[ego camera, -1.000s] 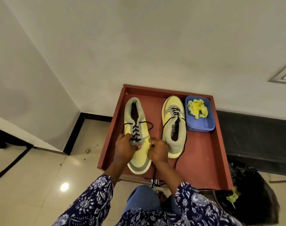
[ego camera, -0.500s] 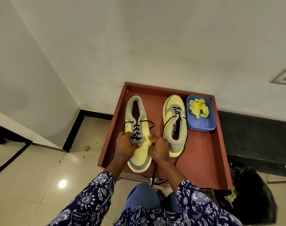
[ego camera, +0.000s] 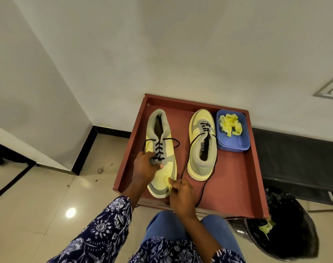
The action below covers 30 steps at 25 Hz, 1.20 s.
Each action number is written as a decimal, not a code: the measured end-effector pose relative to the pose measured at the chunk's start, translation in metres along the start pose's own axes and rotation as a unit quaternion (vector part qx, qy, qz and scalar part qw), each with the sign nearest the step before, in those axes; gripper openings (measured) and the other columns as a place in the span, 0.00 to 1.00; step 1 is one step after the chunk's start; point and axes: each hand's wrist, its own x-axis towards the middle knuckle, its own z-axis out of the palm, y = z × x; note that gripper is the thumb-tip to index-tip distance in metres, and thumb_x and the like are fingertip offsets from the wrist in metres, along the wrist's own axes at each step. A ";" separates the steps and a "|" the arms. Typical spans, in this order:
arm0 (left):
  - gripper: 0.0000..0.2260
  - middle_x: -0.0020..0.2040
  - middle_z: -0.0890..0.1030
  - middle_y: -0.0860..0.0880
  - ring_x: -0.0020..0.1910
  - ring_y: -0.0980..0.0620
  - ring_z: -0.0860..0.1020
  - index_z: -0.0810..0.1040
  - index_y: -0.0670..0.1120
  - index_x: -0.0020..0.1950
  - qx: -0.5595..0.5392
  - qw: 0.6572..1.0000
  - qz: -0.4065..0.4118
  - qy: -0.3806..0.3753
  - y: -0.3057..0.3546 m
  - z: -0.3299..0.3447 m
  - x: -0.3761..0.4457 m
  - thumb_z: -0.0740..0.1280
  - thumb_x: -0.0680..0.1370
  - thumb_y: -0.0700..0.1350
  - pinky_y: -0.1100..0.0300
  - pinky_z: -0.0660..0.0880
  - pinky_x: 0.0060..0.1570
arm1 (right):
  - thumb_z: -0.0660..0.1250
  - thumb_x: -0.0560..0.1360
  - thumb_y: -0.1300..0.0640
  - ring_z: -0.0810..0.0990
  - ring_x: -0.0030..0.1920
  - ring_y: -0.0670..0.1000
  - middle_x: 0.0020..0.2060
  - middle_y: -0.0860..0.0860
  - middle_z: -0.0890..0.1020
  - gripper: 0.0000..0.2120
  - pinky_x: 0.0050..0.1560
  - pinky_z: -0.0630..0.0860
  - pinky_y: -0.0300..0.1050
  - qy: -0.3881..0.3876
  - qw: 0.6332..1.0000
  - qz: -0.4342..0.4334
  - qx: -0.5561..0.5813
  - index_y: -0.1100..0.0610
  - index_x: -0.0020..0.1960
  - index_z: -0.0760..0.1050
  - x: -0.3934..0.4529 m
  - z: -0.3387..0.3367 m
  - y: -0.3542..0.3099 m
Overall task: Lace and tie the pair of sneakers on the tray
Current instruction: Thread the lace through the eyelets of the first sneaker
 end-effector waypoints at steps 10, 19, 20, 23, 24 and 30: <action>0.26 0.61 0.72 0.44 0.60 0.46 0.73 0.71 0.41 0.67 0.007 1.000 -0.013 -0.024 -0.004 -0.004 0.005 0.72 0.72 0.45 0.59 0.69 0.59 | 0.57 0.75 0.70 0.75 0.61 0.56 0.60 0.58 0.77 0.18 0.62 0.67 0.39 0.034 0.995 -0.050 -0.084 0.62 0.62 0.75 0.067 -0.009 -0.021; 0.21 0.60 0.73 0.42 0.60 0.45 0.73 0.72 0.40 0.65 -0.006 0.999 -0.026 -0.018 -0.006 -0.004 0.007 0.70 0.74 0.44 0.56 0.70 0.60 | 0.67 0.73 0.63 0.76 0.53 0.61 0.52 0.59 0.77 0.11 0.51 0.77 0.48 0.008 0.975 -0.139 -0.175 0.62 0.54 0.78 0.017 0.020 -0.022; 0.21 0.60 0.73 0.42 0.60 0.45 0.73 0.72 0.40 0.65 -0.004 1.000 -0.026 -0.017 -0.005 -0.003 0.007 0.69 0.74 0.44 0.56 0.70 0.59 | 0.68 0.71 0.65 0.77 0.51 0.61 0.50 0.59 0.78 0.10 0.48 0.79 0.48 0.015 0.972 -0.159 -0.171 0.62 0.52 0.78 0.011 0.025 -0.017; 0.20 0.60 0.73 0.42 0.60 0.44 0.73 0.73 0.39 0.65 -0.005 0.999 -0.029 -0.016 -0.005 -0.003 0.007 0.69 0.74 0.43 0.56 0.70 0.59 | 0.62 0.71 0.69 0.69 0.55 0.53 0.54 0.58 0.75 0.16 0.52 0.71 0.43 -0.032 0.966 -0.204 -0.159 0.59 0.57 0.76 -0.004 0.025 -0.005; 0.20 0.59 0.73 0.42 0.60 0.44 0.74 0.73 0.39 0.64 -0.005 0.999 -0.029 -0.017 -0.005 -0.003 0.007 0.69 0.74 0.43 0.56 0.70 0.58 | 0.61 0.72 0.69 0.66 0.53 0.48 0.55 0.56 0.74 0.18 0.51 0.68 0.39 -0.046 0.962 -0.221 -0.152 0.57 0.59 0.76 -0.007 0.020 -0.002; 0.21 0.60 0.73 0.42 0.61 0.44 0.73 0.72 0.39 0.65 -0.001 0.999 -0.032 -0.024 -0.003 -0.004 0.007 0.69 0.74 0.44 0.56 0.70 0.60 | 0.62 0.75 0.52 0.69 0.48 0.42 0.51 0.49 0.75 0.09 0.50 0.74 0.42 -0.100 0.944 -0.260 -0.174 0.51 0.53 0.77 -0.005 -0.001 0.016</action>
